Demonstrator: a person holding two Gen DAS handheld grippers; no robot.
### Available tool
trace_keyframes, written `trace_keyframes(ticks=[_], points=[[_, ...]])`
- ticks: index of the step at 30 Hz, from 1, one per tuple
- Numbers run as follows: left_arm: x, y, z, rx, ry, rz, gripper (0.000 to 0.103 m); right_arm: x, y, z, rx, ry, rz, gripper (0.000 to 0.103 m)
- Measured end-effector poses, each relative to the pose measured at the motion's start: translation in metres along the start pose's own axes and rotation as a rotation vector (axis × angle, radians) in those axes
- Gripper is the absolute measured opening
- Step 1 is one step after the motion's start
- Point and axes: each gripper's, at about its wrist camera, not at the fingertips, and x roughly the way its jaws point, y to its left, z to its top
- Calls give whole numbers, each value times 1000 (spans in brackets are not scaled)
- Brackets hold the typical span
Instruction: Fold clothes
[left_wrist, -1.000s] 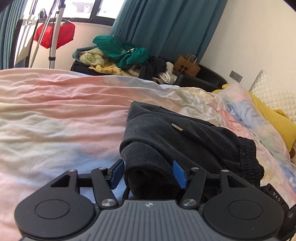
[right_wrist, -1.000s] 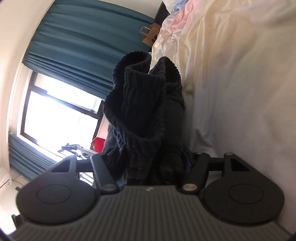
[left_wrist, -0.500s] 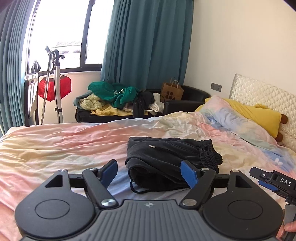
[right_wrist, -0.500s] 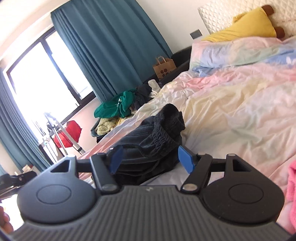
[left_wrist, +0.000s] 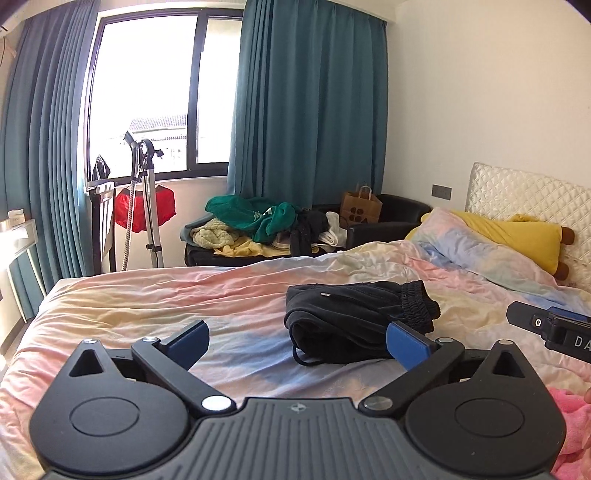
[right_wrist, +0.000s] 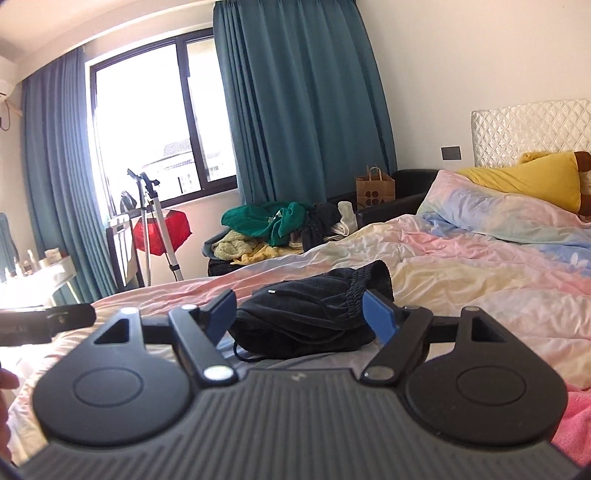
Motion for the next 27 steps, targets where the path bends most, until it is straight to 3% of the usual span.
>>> trace_keyframes(ticks=[4,13,23,27], points=[[-6,3,-8,16,-1,4,103,3,8,-12,-19,-17,-44,103],[7,19,-26,-33,13,28,103,35,7,-54,-48,89,-76,103],[17,14,-34,13,24,35,103,44,25,-66,-137,80,-66,103],[20,13,-36,9,28,33,103,48,18,-65,-100,97,-67,103]])
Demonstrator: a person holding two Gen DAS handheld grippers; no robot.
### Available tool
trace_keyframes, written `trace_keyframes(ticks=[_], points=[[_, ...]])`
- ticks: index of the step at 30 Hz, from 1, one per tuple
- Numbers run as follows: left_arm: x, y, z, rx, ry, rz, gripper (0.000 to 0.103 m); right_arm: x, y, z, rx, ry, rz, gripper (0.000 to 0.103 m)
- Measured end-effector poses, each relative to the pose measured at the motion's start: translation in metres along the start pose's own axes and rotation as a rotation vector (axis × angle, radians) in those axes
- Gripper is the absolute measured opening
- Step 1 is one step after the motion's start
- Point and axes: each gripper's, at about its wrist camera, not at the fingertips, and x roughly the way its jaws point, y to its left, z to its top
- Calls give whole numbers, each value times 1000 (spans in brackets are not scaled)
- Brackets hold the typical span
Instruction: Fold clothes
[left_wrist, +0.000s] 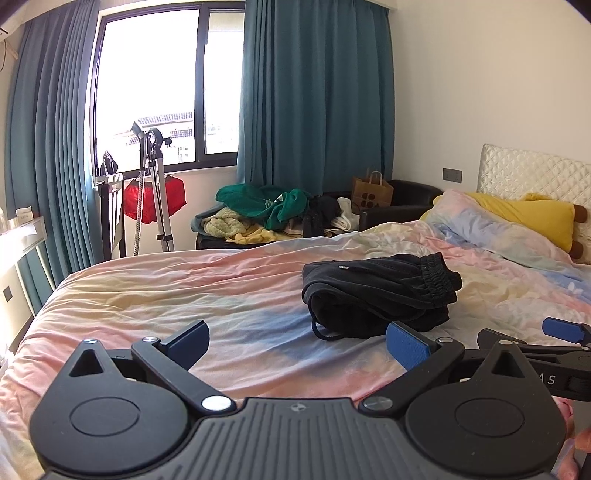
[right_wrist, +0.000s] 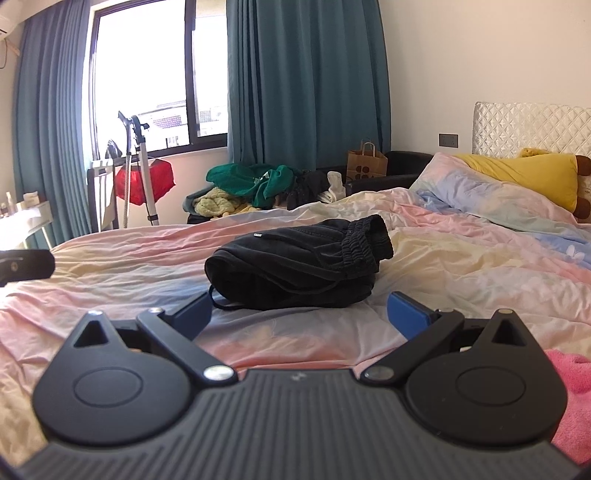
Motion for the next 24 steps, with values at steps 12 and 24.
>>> trace_keyframes(ticks=[12,24], points=[[4,0,-6,13,-4,42,103,3,-3,-1,22,5,-15,103],[1,-5,-12,23,-9,52,103,1,-8,-1,42,-1,-13,103]])
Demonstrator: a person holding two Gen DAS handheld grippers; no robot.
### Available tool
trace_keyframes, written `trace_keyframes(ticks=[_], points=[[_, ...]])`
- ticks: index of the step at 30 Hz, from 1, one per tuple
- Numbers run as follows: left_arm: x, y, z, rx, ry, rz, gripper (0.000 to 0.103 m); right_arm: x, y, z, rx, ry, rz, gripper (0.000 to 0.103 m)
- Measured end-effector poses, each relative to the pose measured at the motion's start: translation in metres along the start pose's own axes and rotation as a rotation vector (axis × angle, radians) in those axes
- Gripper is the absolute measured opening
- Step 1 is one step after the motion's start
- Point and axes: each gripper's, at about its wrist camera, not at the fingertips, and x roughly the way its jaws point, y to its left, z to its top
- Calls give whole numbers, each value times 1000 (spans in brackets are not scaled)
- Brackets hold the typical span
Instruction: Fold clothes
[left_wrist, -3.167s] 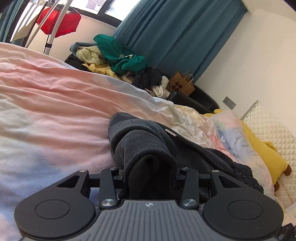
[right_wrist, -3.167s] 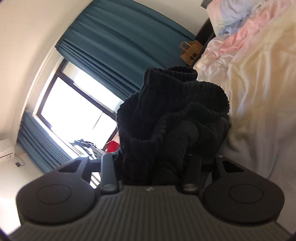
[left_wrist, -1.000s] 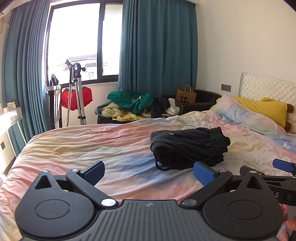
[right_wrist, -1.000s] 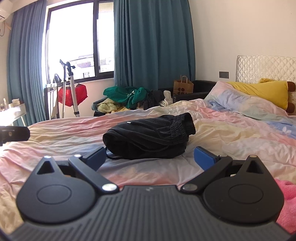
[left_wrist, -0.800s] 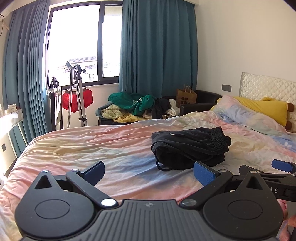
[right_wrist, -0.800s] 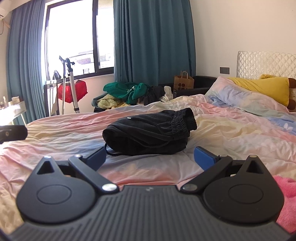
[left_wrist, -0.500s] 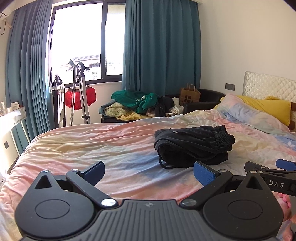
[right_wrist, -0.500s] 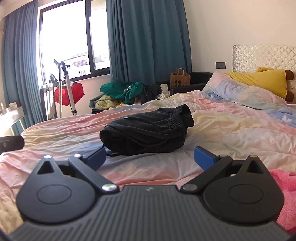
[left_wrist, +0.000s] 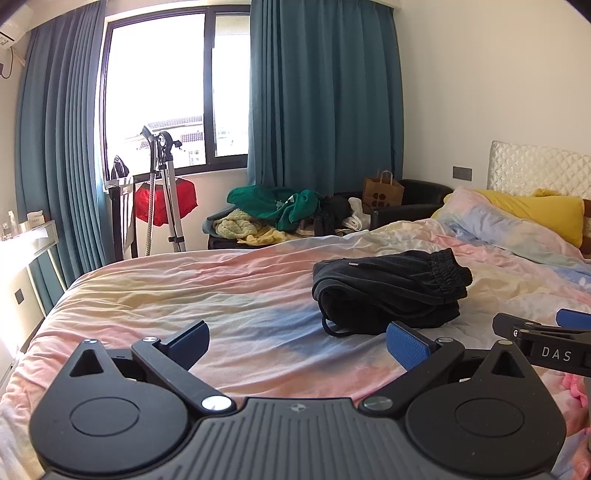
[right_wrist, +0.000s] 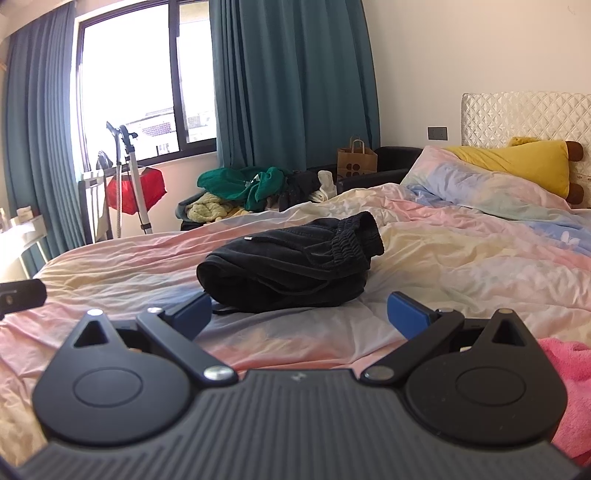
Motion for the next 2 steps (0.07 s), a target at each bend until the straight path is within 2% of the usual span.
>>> trace_keyframes(ticks=[2], points=[[-1,0,-1,1,-2,-4,103,-1,0,0,-1,-4,2,103]])
